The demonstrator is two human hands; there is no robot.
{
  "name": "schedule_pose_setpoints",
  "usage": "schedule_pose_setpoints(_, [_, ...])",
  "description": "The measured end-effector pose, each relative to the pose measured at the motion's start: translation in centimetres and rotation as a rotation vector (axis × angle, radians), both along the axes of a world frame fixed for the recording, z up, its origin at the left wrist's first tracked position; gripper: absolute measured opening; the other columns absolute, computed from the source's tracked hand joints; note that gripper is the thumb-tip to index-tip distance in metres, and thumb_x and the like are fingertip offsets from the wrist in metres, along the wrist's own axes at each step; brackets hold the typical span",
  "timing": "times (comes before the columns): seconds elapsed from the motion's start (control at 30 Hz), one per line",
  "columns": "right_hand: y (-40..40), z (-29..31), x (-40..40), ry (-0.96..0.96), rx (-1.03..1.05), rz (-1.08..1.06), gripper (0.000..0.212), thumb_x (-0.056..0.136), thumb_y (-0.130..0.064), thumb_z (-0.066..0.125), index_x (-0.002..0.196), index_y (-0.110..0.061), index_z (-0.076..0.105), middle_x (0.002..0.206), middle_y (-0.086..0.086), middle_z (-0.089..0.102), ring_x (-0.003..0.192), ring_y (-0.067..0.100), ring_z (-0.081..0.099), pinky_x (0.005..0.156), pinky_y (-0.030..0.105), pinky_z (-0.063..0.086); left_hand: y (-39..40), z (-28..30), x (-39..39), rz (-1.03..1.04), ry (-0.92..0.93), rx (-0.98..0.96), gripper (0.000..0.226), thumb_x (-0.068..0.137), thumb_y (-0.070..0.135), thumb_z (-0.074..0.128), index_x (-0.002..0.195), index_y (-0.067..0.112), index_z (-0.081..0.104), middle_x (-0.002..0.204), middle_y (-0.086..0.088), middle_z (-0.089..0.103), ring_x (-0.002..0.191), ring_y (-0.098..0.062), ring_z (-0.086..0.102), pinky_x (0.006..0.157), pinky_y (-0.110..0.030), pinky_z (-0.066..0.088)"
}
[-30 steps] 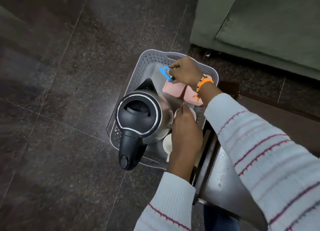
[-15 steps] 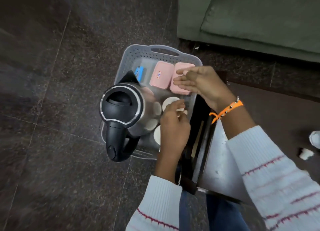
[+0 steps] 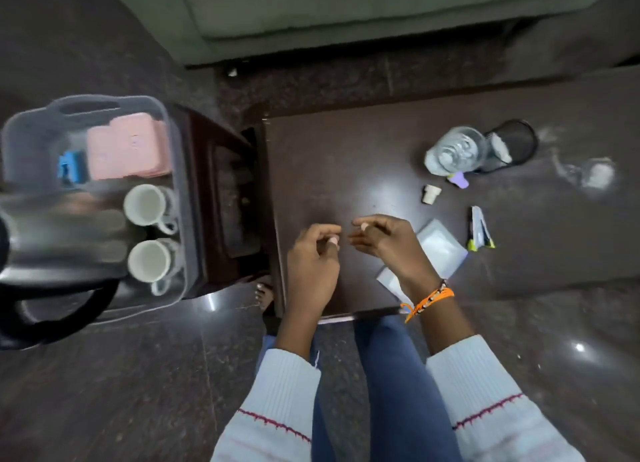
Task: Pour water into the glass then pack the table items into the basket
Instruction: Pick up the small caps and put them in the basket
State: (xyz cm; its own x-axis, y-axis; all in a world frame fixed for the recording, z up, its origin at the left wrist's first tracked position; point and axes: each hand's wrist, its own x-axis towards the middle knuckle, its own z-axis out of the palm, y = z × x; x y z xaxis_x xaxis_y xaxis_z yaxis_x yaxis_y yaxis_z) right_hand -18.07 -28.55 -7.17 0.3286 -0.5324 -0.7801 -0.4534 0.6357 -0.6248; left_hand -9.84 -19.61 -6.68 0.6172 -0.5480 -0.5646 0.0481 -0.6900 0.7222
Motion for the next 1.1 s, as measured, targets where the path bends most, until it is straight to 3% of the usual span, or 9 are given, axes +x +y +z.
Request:
schedule_pose_setpoints(0.1, [-2.3,-1.4,-6.5,0.058,-0.011,-0.064,0.026,0.096,0.002,0.037,0.111,0.014,0.055,0.092,0.022,0.059,0.066,0.016,0.060,0.058,0.010,0.051,-2.8,-1.3,-4.5,-0.147,0.000,0.045,0.023,0.088,0.004,0.051,0.098,0.016,0.069,0.104,-0.008,0.071,0.096,-0.024,0.067,0.091,-0.035,0.050])
schedule_pose_setpoints(0.27, [-6.3,-3.5,-15.5,0.159,-0.019,-0.158,0.026,0.095,0.002,0.038,0.111,0.015,0.054,0.074,0.010,0.058,0.046,0.000,0.063,0.057,0.011,0.052,-7.1,-3.4,-10.8,-0.292,0.033,0.125,0.024,0.088,0.003,0.051,0.100,0.012,0.069,0.104,-0.009,0.071,0.096,-0.025,0.066,0.087,-0.029,0.049])
schedule_pose_setpoints(0.37, [-8.5,-4.9,-18.9,0.221,-0.077,-0.165,0.025,0.094,0.004,0.039,0.109,0.016,0.056,0.078,0.016,0.062,0.050,0.002,0.066,0.061,0.016,0.055,-9.7,-4.8,-13.1,-0.400,-0.001,0.167,0.026,0.089,0.003,0.049,0.104,0.012,0.068,0.110,-0.009,0.069,0.100,-0.025,0.064,0.085,-0.026,0.046])
schedule_pose_setpoints(0.47, [-10.5,-6.5,-19.8,0.346,-0.300,0.010,0.023,0.087,0.005,0.045,0.098,0.011,0.064,0.100,0.030,0.066,0.089,0.033,0.067,0.087,0.040,0.052,-12.1,-6.3,-14.4,-0.488,-0.074,0.186,0.034,0.088,-0.003,0.043,0.113,0.009,0.064,0.120,-0.014,0.060,0.109,-0.029,0.058,0.093,-0.029,0.042])
schedule_pose_setpoints(0.57, [-12.8,-7.7,-19.1,0.360,-0.549,0.246,0.032,0.082,0.010,0.045,0.105,0.005,0.067,0.117,0.026,0.061,0.114,0.036,0.054,0.098,0.032,0.037,-14.3,-8.0,-14.9,-0.609,-0.161,0.168,0.051,0.082,-0.013,0.039,0.126,0.007,0.055,0.131,-0.015,0.044,0.118,-0.031,0.049,0.104,-0.032,0.037])
schedule_pose_setpoints(0.67, [-15.0,-9.8,-17.8,0.318,-0.692,0.471,0.037,0.082,0.011,0.042,0.107,0.001,0.067,0.123,0.029,0.053,0.119,0.039,0.048,0.099,0.032,0.034,-16.3,-10.4,-14.4,-0.797,-0.220,0.159,0.052,0.081,-0.015,0.041,0.128,0.005,0.053,0.140,-0.015,0.038,0.122,-0.034,0.045,0.108,-0.036,0.034])
schedule_pose_setpoints(0.83, [-17.3,-13.8,-16.8,0.430,-0.609,0.731,0.045,0.086,0.001,0.037,0.126,-0.008,0.056,0.150,0.018,0.027,0.132,0.035,0.036,0.110,0.038,0.031,-18.4,-13.2,-14.7,-0.928,-0.188,0.234,0.049,0.088,-0.008,0.039,0.130,0.011,0.056,0.148,-0.012,0.032,0.127,-0.032,0.042,0.110,-0.028,0.027])
schedule_pose_setpoints(1.0, [-17.6,-15.3,-16.7,0.453,-0.612,0.707,0.049,0.084,0.004,0.037,0.129,-0.008,0.052,0.141,0.019,0.039,0.125,0.037,0.041,0.104,0.040,0.037,-18.7,-14.3,-15.9,-0.873,-0.165,0.329,0.052,0.091,-0.006,0.035,0.138,0.012,0.048,0.149,-0.014,0.027,0.126,-0.038,0.037,0.111,-0.034,0.026])
schedule_pose_setpoints(1.1, [-17.5,-15.2,-16.9,0.426,-0.613,0.645,0.050,0.083,0.009,0.036,0.126,-0.007,0.056,0.132,0.023,0.045,0.119,0.039,0.045,0.102,0.036,0.038,-18.4,-14.4,-15.8,-0.773,-0.102,0.275,0.050,0.090,-0.010,0.037,0.135,0.007,0.050,0.144,-0.018,0.031,0.126,-0.038,0.040,0.113,-0.034,0.029])
